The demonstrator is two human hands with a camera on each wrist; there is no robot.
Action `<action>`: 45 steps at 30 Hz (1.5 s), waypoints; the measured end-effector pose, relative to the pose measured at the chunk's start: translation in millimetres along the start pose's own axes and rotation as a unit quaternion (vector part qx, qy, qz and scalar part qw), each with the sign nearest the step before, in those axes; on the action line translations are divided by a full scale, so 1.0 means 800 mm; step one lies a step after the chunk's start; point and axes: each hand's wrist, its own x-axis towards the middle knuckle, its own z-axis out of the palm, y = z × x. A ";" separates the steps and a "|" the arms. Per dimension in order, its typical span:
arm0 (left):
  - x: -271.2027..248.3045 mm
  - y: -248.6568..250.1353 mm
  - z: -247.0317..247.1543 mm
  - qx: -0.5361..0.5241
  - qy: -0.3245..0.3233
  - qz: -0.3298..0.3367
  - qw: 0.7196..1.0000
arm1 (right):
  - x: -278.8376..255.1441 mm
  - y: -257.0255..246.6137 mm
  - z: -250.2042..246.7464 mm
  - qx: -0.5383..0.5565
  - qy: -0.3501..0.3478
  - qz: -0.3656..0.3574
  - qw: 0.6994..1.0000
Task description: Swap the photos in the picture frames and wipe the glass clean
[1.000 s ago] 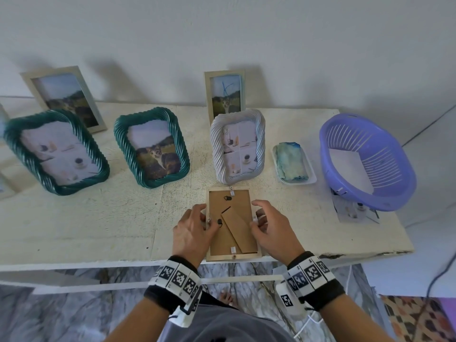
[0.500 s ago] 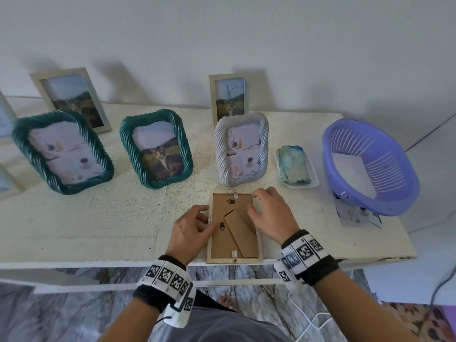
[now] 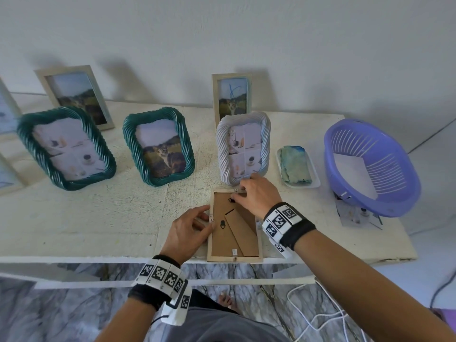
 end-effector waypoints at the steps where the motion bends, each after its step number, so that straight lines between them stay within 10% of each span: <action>1: 0.000 0.000 0.000 -0.001 -0.003 0.000 1.000 | 0.001 0.000 -0.001 -0.004 -0.004 -0.008 1.000; 15: 0.002 -0.005 -0.003 0.012 -0.014 0.007 1.000 | 0.018 0.012 -0.004 -0.133 -0.087 -0.115 0.981; 29: 0.006 -0.013 -0.001 -0.029 -0.004 0.005 1.000 | -0.085 -0.014 -0.013 0.053 0.067 -0.071 0.994; 45: 0.003 -0.008 -0.001 -0.040 -0.002 -0.006 0.999 | -0.166 -0.034 0.039 -0.019 0.039 -0.114 0.993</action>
